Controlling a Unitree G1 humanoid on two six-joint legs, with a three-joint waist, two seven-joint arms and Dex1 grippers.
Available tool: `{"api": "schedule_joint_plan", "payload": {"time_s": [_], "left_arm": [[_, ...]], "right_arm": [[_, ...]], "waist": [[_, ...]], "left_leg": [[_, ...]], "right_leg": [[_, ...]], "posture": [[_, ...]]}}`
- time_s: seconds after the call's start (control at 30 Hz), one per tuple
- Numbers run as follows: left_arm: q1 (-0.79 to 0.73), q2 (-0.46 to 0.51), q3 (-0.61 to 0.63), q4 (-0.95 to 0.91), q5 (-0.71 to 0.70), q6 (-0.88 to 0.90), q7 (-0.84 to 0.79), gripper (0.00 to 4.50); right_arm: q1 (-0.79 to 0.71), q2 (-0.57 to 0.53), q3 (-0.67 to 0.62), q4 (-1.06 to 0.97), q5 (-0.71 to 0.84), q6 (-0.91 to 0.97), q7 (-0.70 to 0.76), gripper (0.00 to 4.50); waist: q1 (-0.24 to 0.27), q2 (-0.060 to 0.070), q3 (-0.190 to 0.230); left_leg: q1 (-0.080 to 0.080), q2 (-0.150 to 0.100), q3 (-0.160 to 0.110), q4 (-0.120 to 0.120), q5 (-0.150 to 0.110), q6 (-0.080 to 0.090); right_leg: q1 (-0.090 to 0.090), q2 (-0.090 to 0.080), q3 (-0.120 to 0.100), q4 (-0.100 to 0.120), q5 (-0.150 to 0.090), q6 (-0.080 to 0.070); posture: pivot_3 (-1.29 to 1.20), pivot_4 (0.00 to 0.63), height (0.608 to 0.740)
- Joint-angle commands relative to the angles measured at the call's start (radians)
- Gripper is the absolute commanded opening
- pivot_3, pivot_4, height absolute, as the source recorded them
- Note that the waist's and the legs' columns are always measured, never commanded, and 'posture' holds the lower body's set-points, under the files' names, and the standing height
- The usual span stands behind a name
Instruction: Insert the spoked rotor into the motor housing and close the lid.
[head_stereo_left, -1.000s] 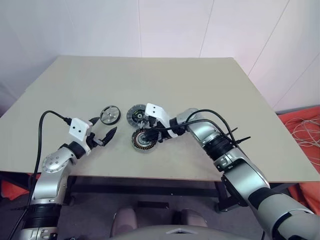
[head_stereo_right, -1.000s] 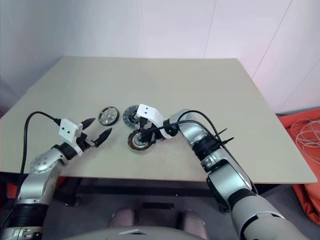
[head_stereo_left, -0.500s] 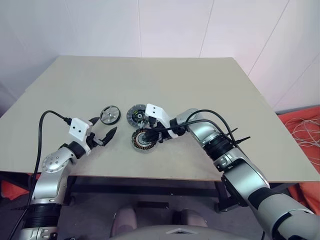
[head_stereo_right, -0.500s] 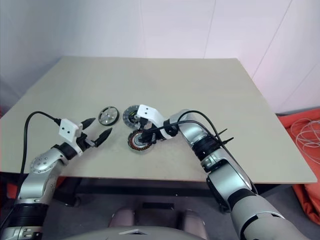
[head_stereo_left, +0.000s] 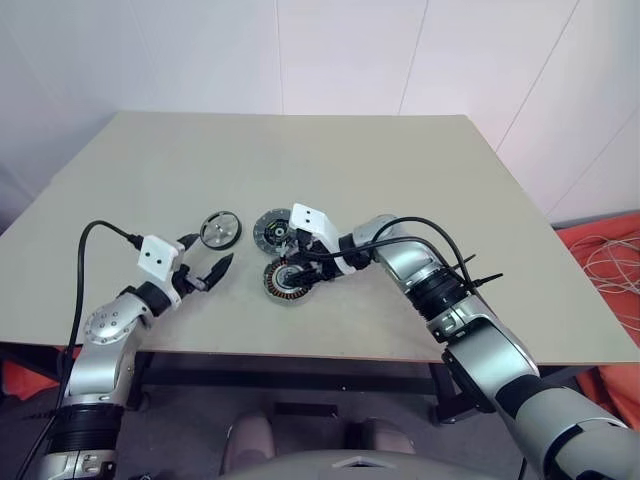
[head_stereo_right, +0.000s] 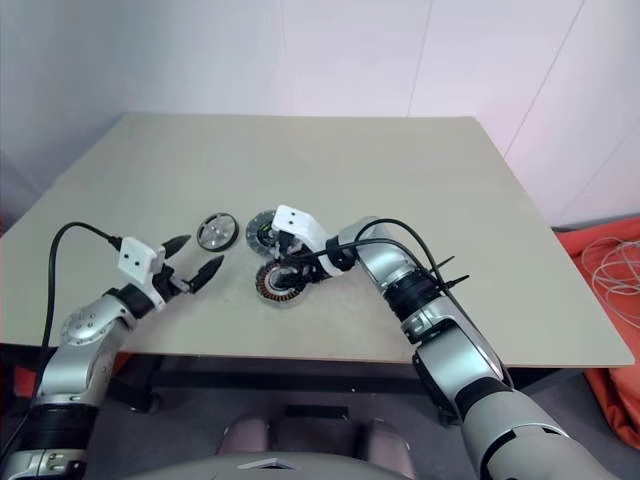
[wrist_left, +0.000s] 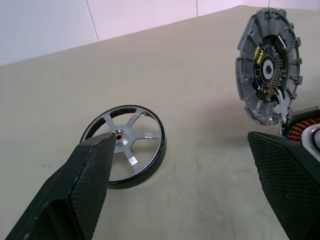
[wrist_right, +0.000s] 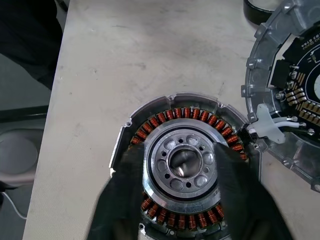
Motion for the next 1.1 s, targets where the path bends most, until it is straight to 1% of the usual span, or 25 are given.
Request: {"api": "schedule_joint_plan", "payload": {"time_s": [0.03,0.1,0.13,0.2,0.37,0.47,0.57,0.6,0.93,1.1], "left_arm": [[-0.021,0.005,0.012,-0.011,-0.003,-0.024,-0.002,4.5],[-0.022,0.005,0.012,-0.008,-0.002,-0.026,-0.001,4.5],[-0.023,0.005,0.012,-0.007,-0.002,-0.027,-0.001,4.5],[-0.023,0.005,0.012,-0.006,-0.002,-0.028,-0.001,4.5],[-0.023,0.005,0.012,-0.005,-0.001,-0.031,-0.001,4.5],[-0.026,0.005,0.01,-0.003,0.001,-0.031,-0.002,4.5],[-0.031,0.003,0.007,0.0,0.003,-0.032,-0.002,4.5],[-0.033,0.003,0.006,0.001,0.003,-0.032,-0.003,4.5],[-0.036,0.007,0.005,0.002,0.004,-0.031,-0.002,4.5],[-0.037,0.008,0.006,0.001,0.004,-0.03,-0.002,4.5]], "right_arm": [[-0.028,-0.003,-0.009,-0.014,-0.001,-0.03,-0.001,3.72],[-0.028,-0.006,-0.009,-0.007,-0.007,-0.042,-0.004,4.33],[-0.029,-0.006,-0.01,-0.006,-0.008,-0.044,-0.003,4.47],[-0.031,-0.006,-0.016,-0.014,-0.002,-0.041,0.0,4.47],[-0.033,-0.014,-0.058,-0.111,0.074,0.052,0.05,4.47],[-0.03,-0.027,-0.06,-0.124,0.082,0.074,0.054,4.47],[-0.024,-0.032,-0.062,-0.106,0.079,0.094,0.041,3.88],[-0.021,-0.03,-0.064,-0.101,0.079,0.097,0.033,3.57],[-0.021,-0.006,-0.06,-0.065,0.073,0.073,0.003,0.03],[-0.03,0.015,-0.061,-0.013,0.066,0.031,-0.017,0.03]], "waist": [[0.0,0.0,0.0],[0.0,0.0,0.0],[0.0,0.0,0.0],[0.0,0.0,0.0],[0.0,0.0,0.0],[0.001,0.0,0.0],[0.001,0.0,0.0],[0.001,0.0,0.0],[0.001,0.0,0.0],[0.0,0.0,0.0]], "left_leg": [[0.0,0.0,0.0,0.0,0.0,0.0],[0.0,0.0,0.0,0.0,0.0,0.0],[0.0,0.0,0.0,0.0,0.0,0.0],[0.0,0.0,0.0,0.0,0.0,0.0],[0.0,0.0,0.0,0.0,0.0,0.0],[0.0,0.0,0.0,0.0,0.0,0.0],[0.001,0.0,0.0,0.0,0.0,0.0],[0.0,0.0,0.0,0.0,0.0,0.0],[0.0,0.0,0.0,0.0,0.0,0.0],[0.0,0.0,0.0,0.0,0.0,0.0]], "right_leg": [[0.0,0.0,0.0,0.0,0.0,0.0],[0.0,0.0,0.0,0.0,0.0,0.0],[0.0,0.0,0.0,0.0,0.0,0.0],[0.0,0.0,0.0,0.0,0.0,0.0],[0.0,0.0,0.0,0.0,0.0,0.0],[0.0,0.0,0.0,0.0,0.0,0.0],[0.001,0.0,0.0,0.0,0.0,0.0],[0.001,0.0,0.0,0.0,0.0,0.0],[0.0,0.0,0.0,0.0,0.0,0.0],[0.0,0.0,0.0,0.0,0.0,0.0]], "posture": [[0.0,0.0,0.74],[0.0,0.0,0.74],[0.0,0.0,0.74],[0.0,0.0,0.74],[0.0,0.0,0.74],[0.0,0.0,0.74],[0.0,0.0,0.74],[0.0,0.0,0.74],[0.0,0.0,0.74],[0.0,0.0,0.74]]}}
